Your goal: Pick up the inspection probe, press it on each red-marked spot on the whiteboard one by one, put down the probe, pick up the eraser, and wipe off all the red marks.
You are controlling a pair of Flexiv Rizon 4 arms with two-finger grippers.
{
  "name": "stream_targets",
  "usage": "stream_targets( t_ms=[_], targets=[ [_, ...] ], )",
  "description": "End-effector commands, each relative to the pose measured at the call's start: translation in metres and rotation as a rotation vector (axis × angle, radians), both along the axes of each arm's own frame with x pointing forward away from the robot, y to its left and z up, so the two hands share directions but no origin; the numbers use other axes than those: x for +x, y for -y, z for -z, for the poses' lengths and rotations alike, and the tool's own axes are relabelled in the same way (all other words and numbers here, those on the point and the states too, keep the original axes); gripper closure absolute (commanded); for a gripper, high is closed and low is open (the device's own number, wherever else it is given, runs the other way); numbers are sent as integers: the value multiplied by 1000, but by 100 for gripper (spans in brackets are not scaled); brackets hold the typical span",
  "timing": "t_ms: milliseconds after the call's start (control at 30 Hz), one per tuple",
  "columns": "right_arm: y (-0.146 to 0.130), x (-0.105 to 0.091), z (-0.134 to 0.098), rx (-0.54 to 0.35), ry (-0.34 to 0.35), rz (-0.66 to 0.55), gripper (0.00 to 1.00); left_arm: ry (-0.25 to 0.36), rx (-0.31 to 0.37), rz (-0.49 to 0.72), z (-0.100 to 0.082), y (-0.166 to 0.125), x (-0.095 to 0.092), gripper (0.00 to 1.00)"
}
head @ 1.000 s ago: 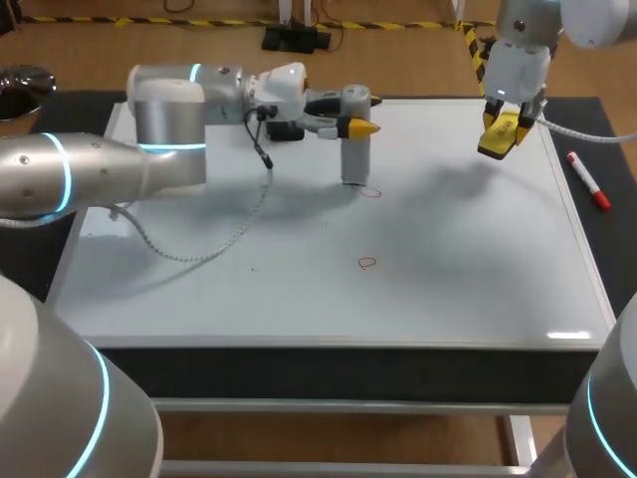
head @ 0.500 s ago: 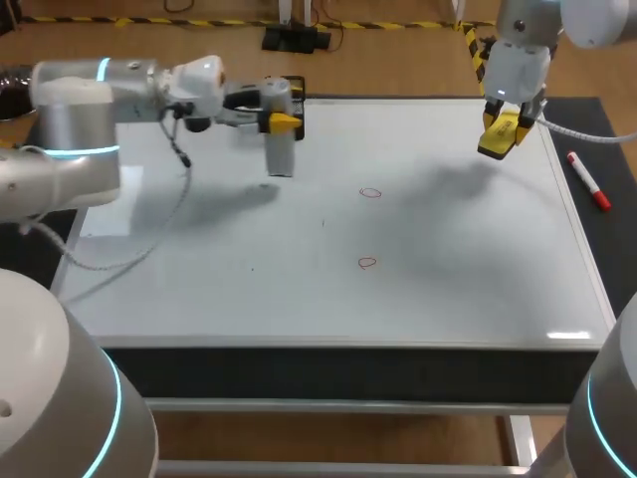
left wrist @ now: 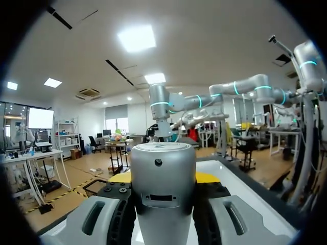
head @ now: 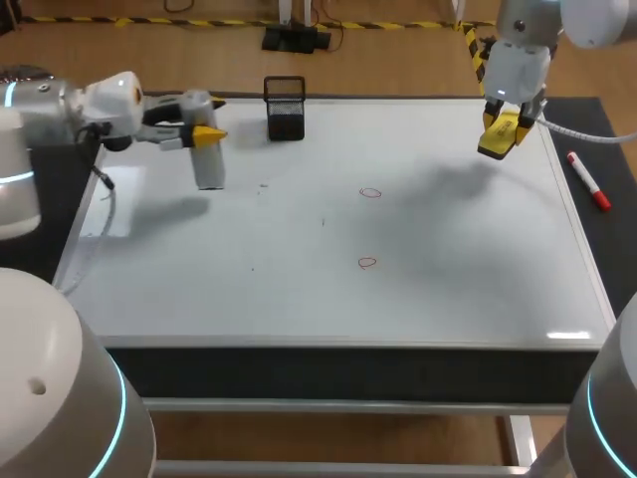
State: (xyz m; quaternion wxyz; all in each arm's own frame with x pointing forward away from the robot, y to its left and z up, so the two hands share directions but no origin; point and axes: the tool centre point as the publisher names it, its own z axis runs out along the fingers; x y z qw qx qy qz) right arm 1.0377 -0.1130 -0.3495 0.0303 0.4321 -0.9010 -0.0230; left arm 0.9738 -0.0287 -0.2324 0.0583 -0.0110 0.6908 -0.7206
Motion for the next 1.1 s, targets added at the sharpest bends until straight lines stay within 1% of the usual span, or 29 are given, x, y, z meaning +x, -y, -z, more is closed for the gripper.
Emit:
stream_targets(
  t_ms=[33,533,600,867,967,1000,1033,1100],
  targets=[
    [0,1,-1,-4,-1,-2,100,1,-3,-30,-2,-22,-8,100],
    [0,1,-1,-4,-1,-2,100,1,-3,-30,-2,-22,-8,100],
    [-18,-9,-3,-23,5,-59,100,1,-3,-30,-2,-22,-8,100],
    [-94,-57,4,60,17,-237,100,1,-3,-30,-2,-22,-8,100],
    [-123,-69,5,82,2,-318,100,1,-3,-30,-2,-22,-8,100],
    [-138,-74,6,82,-9,-370,100,1,-3,-30,-2,-22,-8,100],
    [-140,-74,7,82,-12,-377,100,1,-3,-30,-2,-22,-8,100],
    [-157,-78,8,95,-19,-429,100,1,-3,-30,-2,-22,-8,100]
  ],
)
